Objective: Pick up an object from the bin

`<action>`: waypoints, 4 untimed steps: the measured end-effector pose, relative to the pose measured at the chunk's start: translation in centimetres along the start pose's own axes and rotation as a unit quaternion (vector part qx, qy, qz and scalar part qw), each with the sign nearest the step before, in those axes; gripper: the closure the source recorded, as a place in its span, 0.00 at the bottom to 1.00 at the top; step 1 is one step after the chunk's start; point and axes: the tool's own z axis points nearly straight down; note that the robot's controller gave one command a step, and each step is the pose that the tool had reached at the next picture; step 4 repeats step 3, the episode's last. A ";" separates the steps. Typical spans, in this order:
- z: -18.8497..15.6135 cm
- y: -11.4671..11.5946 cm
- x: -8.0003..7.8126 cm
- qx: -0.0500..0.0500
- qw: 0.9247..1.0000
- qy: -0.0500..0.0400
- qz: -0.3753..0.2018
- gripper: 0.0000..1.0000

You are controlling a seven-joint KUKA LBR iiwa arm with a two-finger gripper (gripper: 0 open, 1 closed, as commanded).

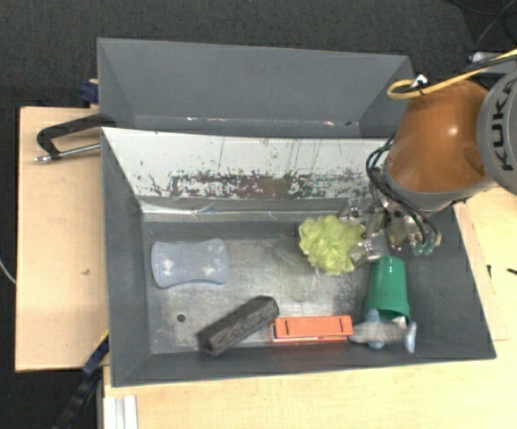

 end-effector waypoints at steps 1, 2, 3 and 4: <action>-0.5 0.0 -0.1 0.000 1.000 0.000 0.000 1.00; -1.3 0.1 0.0 -0.001 1.000 0.003 0.000 1.00; -2.8 0.1 -0.1 0.000 1.000 0.001 0.000 1.00; -2.8 0.1 -0.1 0.000 1.000 0.001 0.000 1.00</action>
Offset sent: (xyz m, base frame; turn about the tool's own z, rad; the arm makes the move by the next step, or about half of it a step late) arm -0.0001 0.0000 0.0563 0.0000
